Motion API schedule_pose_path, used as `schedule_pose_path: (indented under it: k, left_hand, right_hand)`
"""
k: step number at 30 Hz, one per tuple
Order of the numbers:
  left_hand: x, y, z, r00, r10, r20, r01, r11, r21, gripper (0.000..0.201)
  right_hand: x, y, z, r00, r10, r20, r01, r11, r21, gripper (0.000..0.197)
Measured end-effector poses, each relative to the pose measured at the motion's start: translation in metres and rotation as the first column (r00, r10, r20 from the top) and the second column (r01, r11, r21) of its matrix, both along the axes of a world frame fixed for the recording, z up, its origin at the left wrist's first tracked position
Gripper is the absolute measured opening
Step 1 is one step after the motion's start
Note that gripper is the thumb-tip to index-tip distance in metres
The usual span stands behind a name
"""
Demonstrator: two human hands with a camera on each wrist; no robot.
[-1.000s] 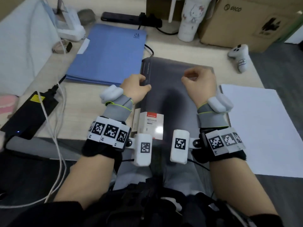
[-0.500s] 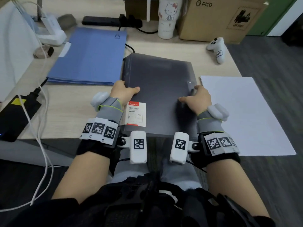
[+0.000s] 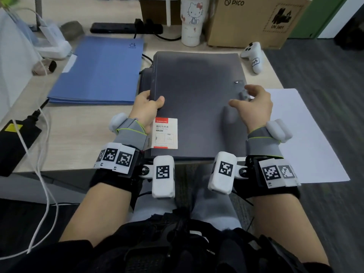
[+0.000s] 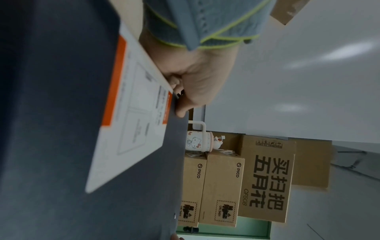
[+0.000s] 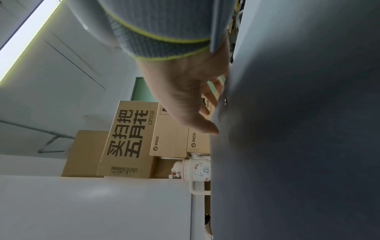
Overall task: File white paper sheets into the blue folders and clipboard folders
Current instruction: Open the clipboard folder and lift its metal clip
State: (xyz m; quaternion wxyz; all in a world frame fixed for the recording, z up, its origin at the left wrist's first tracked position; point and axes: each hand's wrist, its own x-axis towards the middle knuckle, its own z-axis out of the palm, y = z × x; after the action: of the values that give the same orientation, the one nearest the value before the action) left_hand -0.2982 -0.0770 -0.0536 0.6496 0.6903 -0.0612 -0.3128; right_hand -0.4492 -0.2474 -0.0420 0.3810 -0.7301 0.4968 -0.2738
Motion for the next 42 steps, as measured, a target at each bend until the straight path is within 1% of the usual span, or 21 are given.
schedule_pose_path:
  k: [3,7,11,14,17,20,23,24,27,29,31,34,36,38,39,41,42]
  left_hand:
    - [-0.004,-0.011,0.001,1.000,-0.010,0.002,0.010,1.000,-0.010,0.032]
    - [-0.008,-0.030,-0.001,1.000,-0.013,-0.009,0.013,1.000,0.005,0.034]
    - [-0.011,-0.043,-0.011,1.000,-0.021,0.004,0.021,0.999,0.030,0.025]
    - [-0.011,-0.052,-0.020,0.999,-0.022,0.035,0.020,0.997,0.079,0.020]
    - [-0.012,-0.060,-0.029,0.998,-0.019,0.066,0.010,0.991,0.135,0.023]
    - [-0.023,-0.062,-0.022,0.992,-0.007,0.123,-0.017,0.981,0.192,0.029]
    - [-0.032,-0.066,-0.018,0.982,0.008,0.191,-0.059,0.963,0.262,0.044]
    - [-0.033,-0.067,-0.020,0.976,0.004,0.218,-0.065,0.960,0.274,0.046]
    - [-0.035,-0.070,-0.020,0.955,-0.039,0.294,-0.060,0.946,0.320,0.047]
    - [-0.035,-0.070,-0.020,0.938,-0.064,0.341,-0.068,0.929,0.364,0.044]
    - [-0.034,-0.069,-0.020,0.915,-0.119,0.385,-0.070,0.894,0.443,0.039]
    - [-0.033,-0.067,-0.019,0.896,-0.238,0.375,-0.034,0.806,0.591,0.037]
    - [-0.035,-0.067,-0.018,0.902,-0.259,0.344,-0.013,0.782,0.623,0.038]
    - [-0.039,-0.065,-0.013,0.901,-0.279,0.333,0.011,0.781,0.624,0.037]
    - [-0.041,-0.064,-0.012,0.902,-0.285,0.326,0.027,0.789,0.614,0.037]
    - [-0.037,-0.063,-0.017,0.918,-0.261,0.297,0.057,0.830,0.555,0.039]
    - [-0.037,-0.061,-0.016,0.933,-0.230,0.275,0.065,0.864,0.500,0.035]
  right_hand:
    - [-0.003,-0.008,0.001,1.000,-0.021,0.013,0.021,1.000,0.000,0.054]
    - [-0.011,-0.024,-0.001,0.999,-0.041,-0.036,0.043,0.998,0.042,0.052]
    - [-0.018,-0.032,-0.009,0.995,-0.052,-0.087,0.060,0.994,0.089,0.044]
    - [-0.025,-0.038,-0.016,0.992,-0.091,-0.089,0.103,0.985,0.138,0.052]
    - [-0.034,-0.046,-0.023,0.986,-0.130,-0.104,0.147,0.971,0.189,0.056]
    - [-0.046,-0.049,-0.028,0.981,-0.151,-0.118,0.171,0.968,0.182,0.045]
    - [-0.059,-0.048,-0.030,0.983,-0.147,-0.114,0.165,0.973,0.164,0.023]
    - [-0.064,-0.048,-0.031,0.982,-0.161,-0.102,0.176,0.971,0.161,0.019]
    - [-0.073,-0.046,-0.032,0.973,-0.228,0.022,0.220,0.956,0.196,0.035]
    - [-0.078,-0.043,-0.031,0.959,-0.247,0.140,0.211,0.951,0.227,0.036]
    - [-0.081,-0.039,-0.026,0.931,-0.242,0.272,0.178,0.954,0.242,0.032]
    - [-0.079,-0.033,-0.016,0.842,-0.235,0.486,0.107,0.955,0.277,0.026]
    - [-0.078,-0.025,-0.007,0.760,-0.241,0.604,0.049,0.948,0.316,0.022]
    - [-0.077,-0.014,0.004,0.667,-0.230,0.709,-0.035,0.940,0.338,0.021]
    - [-0.077,-0.007,0.010,0.640,-0.211,0.738,-0.063,0.944,0.325,0.023]
    - [-0.073,0.006,0.020,0.622,-0.160,0.766,-0.071,0.963,0.259,0.027]
    - [-0.070,0.012,0.025,0.611,-0.122,0.782,-0.078,0.974,0.212,0.028]
